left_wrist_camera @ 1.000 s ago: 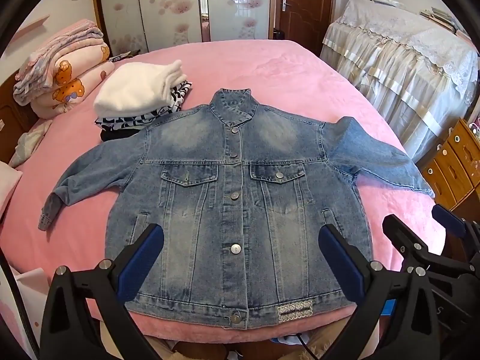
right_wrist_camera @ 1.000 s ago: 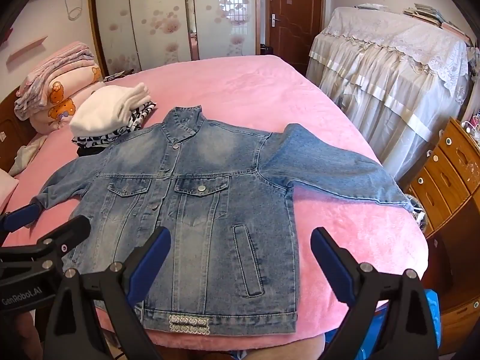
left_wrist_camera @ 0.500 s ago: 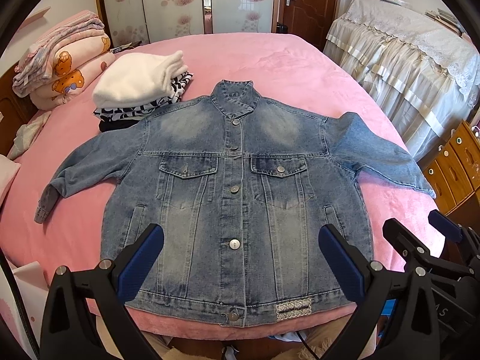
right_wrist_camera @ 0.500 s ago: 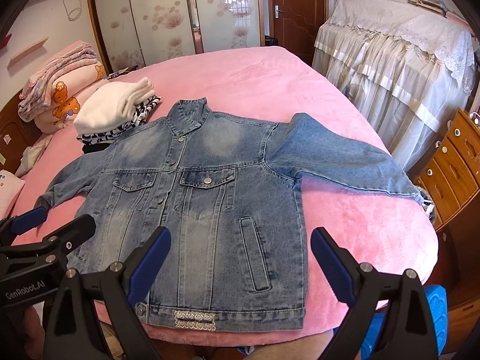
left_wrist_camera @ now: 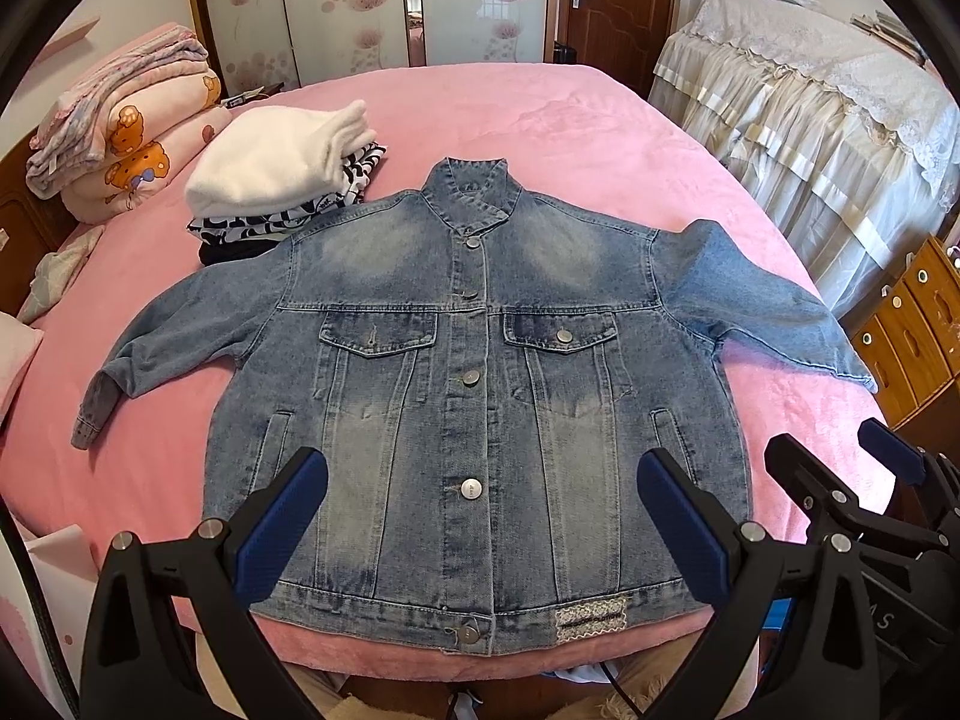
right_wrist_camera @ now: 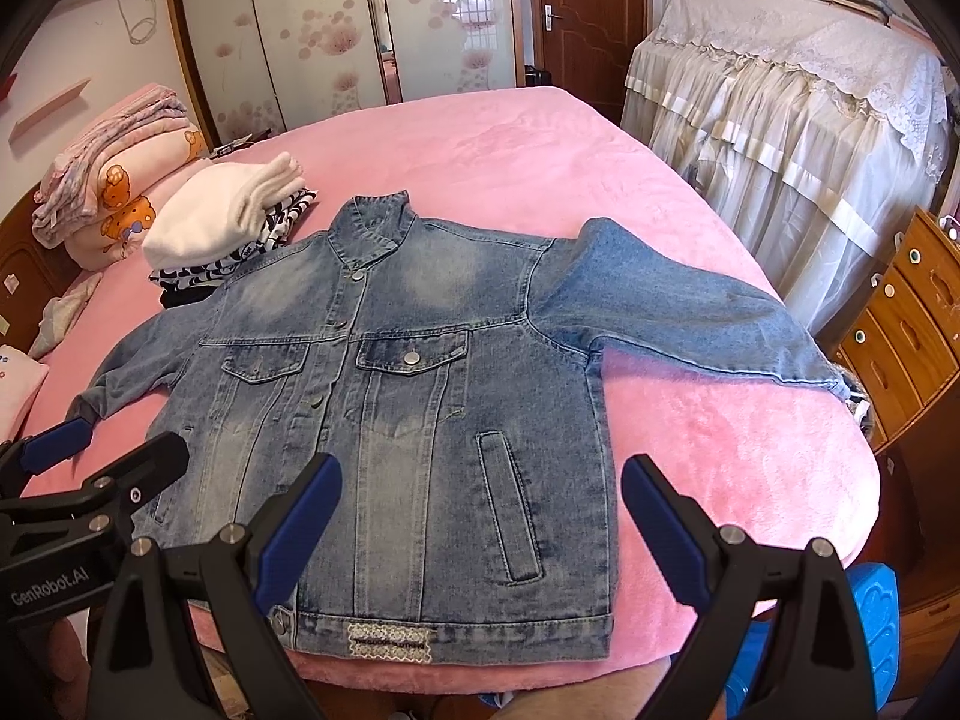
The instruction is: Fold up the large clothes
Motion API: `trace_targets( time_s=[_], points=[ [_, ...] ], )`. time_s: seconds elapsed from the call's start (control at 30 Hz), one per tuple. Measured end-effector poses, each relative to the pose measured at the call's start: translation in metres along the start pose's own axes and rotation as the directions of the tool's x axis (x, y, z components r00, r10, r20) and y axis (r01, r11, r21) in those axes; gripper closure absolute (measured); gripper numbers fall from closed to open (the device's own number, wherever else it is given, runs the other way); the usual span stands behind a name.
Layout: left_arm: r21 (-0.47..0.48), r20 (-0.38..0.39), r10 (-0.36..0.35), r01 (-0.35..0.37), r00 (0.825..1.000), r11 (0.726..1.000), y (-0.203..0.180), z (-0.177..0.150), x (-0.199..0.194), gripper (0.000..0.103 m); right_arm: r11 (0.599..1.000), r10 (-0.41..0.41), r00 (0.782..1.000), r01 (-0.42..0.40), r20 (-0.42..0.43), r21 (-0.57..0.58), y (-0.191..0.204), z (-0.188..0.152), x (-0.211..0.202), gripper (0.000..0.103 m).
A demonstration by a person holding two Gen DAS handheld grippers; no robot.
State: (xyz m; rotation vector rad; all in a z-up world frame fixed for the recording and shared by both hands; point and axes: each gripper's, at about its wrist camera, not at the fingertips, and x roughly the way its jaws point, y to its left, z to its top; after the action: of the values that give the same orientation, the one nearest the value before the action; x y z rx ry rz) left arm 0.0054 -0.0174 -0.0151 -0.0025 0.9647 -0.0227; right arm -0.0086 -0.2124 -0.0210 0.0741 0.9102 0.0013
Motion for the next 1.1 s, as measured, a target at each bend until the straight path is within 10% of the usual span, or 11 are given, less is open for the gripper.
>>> trace_targets(
  time_s=[1.1],
  points=[
    [0.005,-0.006,0.001,-0.001,1.000,1.000,-0.0066,-0.0063,0.0018,0.001,1.000,0.007,1.000,-0.007,-0.011,0.009,-0.0012,-0.0045,0.0032,0.008]
  ],
)
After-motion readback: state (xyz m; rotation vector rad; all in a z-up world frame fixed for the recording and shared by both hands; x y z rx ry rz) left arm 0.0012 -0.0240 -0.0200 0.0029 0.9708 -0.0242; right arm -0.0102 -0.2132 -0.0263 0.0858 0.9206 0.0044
